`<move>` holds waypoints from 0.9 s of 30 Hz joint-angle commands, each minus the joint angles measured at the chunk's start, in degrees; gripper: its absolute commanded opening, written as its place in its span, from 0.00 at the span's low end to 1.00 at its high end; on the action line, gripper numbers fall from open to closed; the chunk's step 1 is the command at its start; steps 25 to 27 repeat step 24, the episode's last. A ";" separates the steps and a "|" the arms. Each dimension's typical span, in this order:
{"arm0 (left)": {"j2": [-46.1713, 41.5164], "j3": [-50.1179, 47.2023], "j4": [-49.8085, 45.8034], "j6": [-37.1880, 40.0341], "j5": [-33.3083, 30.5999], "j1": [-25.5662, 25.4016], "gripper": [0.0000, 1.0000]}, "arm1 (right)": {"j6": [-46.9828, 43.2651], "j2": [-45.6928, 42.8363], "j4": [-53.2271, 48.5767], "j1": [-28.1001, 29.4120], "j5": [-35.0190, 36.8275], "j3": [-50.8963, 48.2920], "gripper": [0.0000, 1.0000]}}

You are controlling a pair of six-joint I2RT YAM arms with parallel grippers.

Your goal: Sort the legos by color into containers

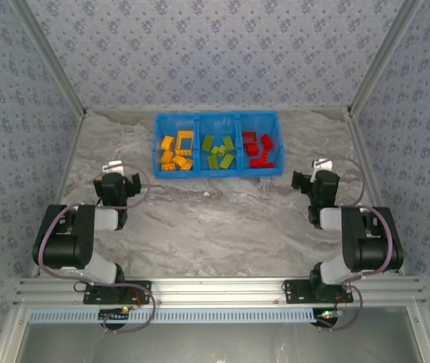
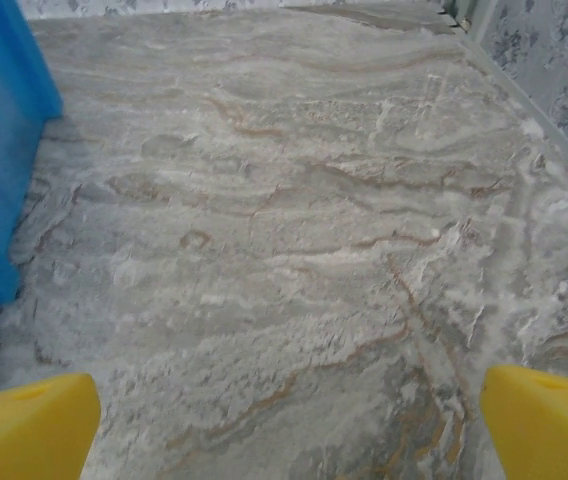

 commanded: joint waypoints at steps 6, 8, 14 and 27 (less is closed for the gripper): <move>0.08 1.77 2.66 -1.83 9.97 4.15 0.99 | -2.05 1.40 3.96 0.90 0.54 0.41 1.00; 0.12 1.82 2.65 -1.79 9.69 4.12 0.99 | -1.16 1.31 3.37 -0.31 -1.22 0.56 1.00; 0.06 1.81 2.65 -1.67 9.66 3.95 0.99 | -1.41 1.35 3.86 0.18 -0.14 0.45 1.00; 0.21 2.30 2.01 -0.97 8.44 3.15 0.99 | -1.41 1.39 3.82 0.18 -0.12 0.47 1.00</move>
